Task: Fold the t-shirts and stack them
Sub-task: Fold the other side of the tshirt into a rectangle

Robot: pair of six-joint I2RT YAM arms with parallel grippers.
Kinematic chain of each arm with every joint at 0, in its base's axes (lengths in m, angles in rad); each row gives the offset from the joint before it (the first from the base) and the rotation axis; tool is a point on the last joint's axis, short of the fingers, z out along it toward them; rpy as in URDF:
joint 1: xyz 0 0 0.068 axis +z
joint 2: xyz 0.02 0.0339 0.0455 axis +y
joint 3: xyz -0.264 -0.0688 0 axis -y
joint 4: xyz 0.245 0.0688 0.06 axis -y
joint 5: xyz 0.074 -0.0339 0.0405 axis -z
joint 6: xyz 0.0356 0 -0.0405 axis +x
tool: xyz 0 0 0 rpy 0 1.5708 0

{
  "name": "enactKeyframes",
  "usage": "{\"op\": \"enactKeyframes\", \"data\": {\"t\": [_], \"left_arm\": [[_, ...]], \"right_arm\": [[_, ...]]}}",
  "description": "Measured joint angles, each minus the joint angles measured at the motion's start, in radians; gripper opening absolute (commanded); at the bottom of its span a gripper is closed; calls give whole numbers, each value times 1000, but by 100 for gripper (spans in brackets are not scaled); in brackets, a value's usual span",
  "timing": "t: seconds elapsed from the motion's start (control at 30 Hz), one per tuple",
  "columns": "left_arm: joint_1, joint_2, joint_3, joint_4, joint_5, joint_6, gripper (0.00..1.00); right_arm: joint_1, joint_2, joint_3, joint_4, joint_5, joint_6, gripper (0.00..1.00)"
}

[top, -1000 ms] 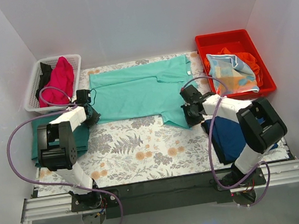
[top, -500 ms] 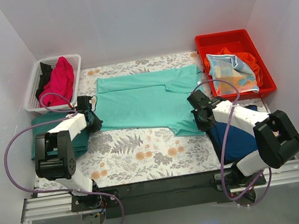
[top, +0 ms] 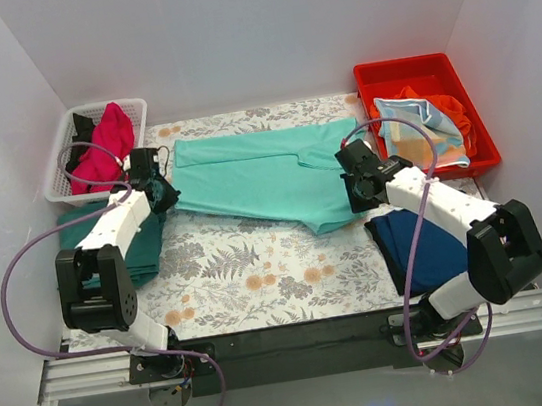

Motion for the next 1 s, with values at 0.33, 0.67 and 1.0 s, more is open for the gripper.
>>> {"op": "enactKeyframes", "data": {"t": [0.33,0.67,1.0], "left_arm": [[0,131,174,9,-37,12,0],[-1,348,321,11,-39,32,0],[0,537,553,-4,-64,55,0]], "right_arm": [[-107,96,124,43,6,-4,1],[-217,270,254,115,-23,-35,1],[-259,465,446,138,-82,-70,1]]}}
